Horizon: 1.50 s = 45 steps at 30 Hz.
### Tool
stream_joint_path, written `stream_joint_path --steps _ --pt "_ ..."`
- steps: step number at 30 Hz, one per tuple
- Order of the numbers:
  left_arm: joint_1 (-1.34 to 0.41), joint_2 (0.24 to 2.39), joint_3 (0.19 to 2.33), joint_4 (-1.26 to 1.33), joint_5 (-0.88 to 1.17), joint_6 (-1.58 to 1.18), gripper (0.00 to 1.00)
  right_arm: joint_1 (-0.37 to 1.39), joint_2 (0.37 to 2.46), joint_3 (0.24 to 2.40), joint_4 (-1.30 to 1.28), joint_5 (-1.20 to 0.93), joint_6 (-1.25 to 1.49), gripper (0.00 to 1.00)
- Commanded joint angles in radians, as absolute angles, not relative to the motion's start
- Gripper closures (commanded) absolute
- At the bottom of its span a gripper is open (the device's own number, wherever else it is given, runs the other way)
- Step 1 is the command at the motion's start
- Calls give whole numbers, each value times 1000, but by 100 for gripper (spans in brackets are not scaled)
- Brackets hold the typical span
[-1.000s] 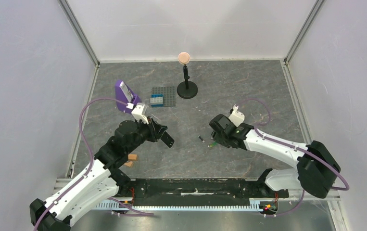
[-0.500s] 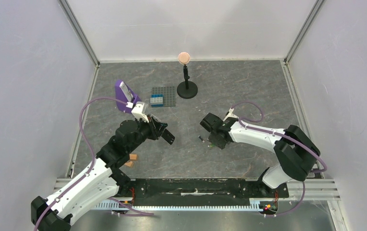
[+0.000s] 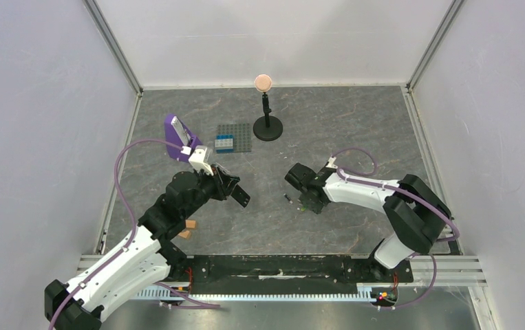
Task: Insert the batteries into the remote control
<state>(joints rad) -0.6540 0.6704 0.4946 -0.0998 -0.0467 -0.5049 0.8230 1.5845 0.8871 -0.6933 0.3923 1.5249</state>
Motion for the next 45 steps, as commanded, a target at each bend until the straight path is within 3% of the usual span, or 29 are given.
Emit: stream_joint_path --steps 1,6,10,15,25,31,36,40,45 --pt "-653 670 544 -96 -34 -525 98 828 1608 935 -696 447 1563 67" --pt "-653 657 539 -107 -43 -525 98 827 1626 945 -701 434 1544 71" --pt "-653 649 528 -95 -54 -533 98 826 1626 939 -700 427 1518 91" --pt "-653 662 528 -91 -48 -550 98 828 1579 926 -591 384 1368 100" --pt "-653 726 555 -78 43 -603 98 827 1289 835 -323 314 862 100" --pt "-653 732 579 -12 134 -666 98 825 1108 782 -13 -122 537 100" --pt "-653 752 643 32 217 -744 98 827 1064 834 143 -493 479 100" --pt "-653 768 654 134 260 -840 98 828 1005 809 297 -557 469 100" --pt "-652 827 653 264 308 -925 98 828 1025 848 309 -603 404 100"
